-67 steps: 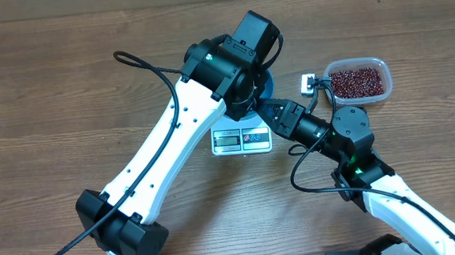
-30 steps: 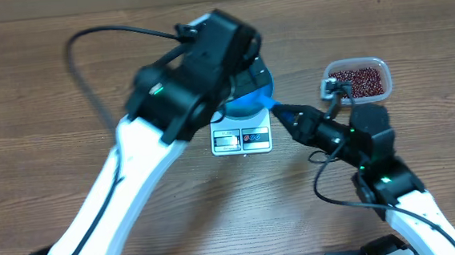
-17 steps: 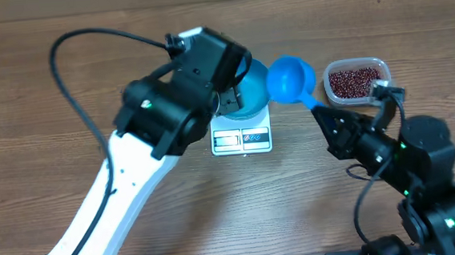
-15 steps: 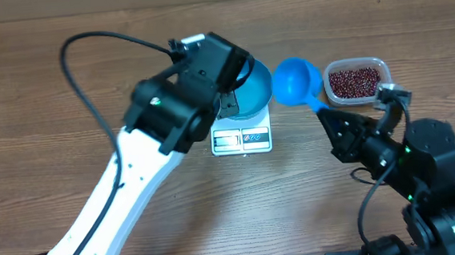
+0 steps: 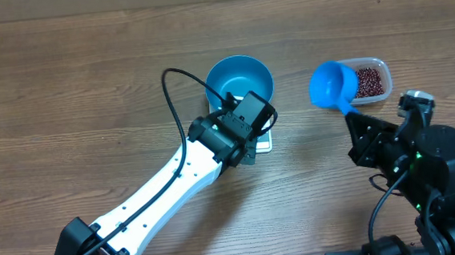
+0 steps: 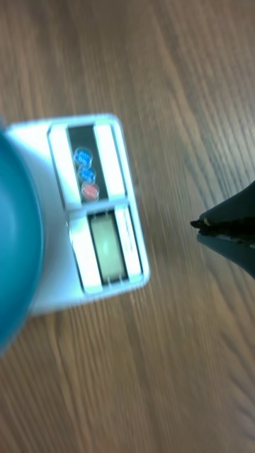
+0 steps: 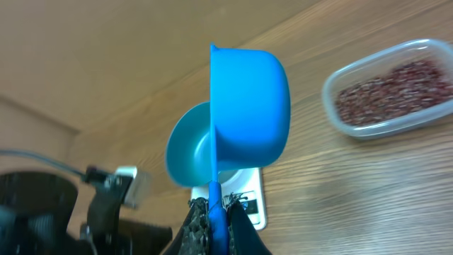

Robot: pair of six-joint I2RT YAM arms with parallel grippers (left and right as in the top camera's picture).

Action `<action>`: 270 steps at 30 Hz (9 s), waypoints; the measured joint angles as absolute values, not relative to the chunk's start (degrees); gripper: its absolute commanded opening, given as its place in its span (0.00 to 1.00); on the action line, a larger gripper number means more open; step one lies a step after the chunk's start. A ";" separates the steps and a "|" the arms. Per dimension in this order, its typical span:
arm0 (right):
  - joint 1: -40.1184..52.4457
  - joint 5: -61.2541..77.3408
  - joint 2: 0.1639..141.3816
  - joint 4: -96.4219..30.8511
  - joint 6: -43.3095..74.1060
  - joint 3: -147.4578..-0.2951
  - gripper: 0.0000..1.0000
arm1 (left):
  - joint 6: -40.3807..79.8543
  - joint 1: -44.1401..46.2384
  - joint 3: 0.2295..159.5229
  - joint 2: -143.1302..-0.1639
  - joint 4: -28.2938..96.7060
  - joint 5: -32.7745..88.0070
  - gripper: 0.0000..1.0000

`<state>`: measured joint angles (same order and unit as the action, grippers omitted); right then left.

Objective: Scoop item into bowl and weigh 150g on scale

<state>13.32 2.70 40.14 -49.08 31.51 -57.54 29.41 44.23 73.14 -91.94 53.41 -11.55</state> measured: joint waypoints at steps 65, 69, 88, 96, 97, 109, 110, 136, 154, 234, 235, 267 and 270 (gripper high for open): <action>-3.73 10.26 49.25 -41.65 25.45 -58.11 0.04 | 5.56 43.62 69.73 -109.91 30.81 -12.45 0.04; -3.73 10.28 49.25 -41.65 25.45 -58.11 0.04 | 5.56 43.62 69.73 -110.17 30.33 -12.45 0.04; -3.73 10.28 49.25 -41.60 25.43 -58.11 0.04 | 5.56 43.62 69.73 -110.39 29.30 -14.20 0.04; -3.73 10.28 49.25 -41.60 25.45 -58.11 0.04 | 5.56 43.62 69.73 -110.41 29.30 -14.13 0.04; -3.73 10.28 49.23 -41.69 25.45 -58.11 0.04 | 5.54 43.62 69.73 -110.41 29.28 -14.11 0.04; -3.73 10.28 49.25 -42.09 25.47 -58.11 0.03 | 5.54 43.62 69.73 -110.69 29.28 -13.98 0.04; -3.73 10.28 49.25 -42.06 25.43 -58.11 0.04 | 5.56 43.62 69.76 -110.72 29.30 -13.98 0.04; -3.73 10.26 49.25 -42.54 25.43 -58.11 0.04 | 8.12 39.92 79.40 -84.97 53.25 -8.60 0.04; -3.73 10.35 49.25 -47.00 25.43 -58.11 0.04 | 12.12 35.14 79.20 -75.85 62.81 -2.31 1.00; 5.34 -24.64 115.90 -84.97 8.58 -112.01 0.04 | 12.08 35.14 79.18 -75.85 62.81 -2.13 0.99; 5.37 -23.92 115.90 -84.93 8.56 -111.87 0.04 | 12.08 35.14 79.18 -75.85 62.81 -2.13 0.99; 5.28 -17.39 115.92 -81.54 7.44 -109.73 0.04 | 12.08 35.14 79.18 -75.85 62.81 -2.13 1.00; 5.28 -18.70 115.90 -82.17 7.46 -109.73 0.04 | 12.08 35.14 79.18 -75.85 62.81 -2.11 1.00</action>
<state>5.28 -18.70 115.90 -82.17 7.46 -109.73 12.08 35.14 79.18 -75.85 62.81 -2.11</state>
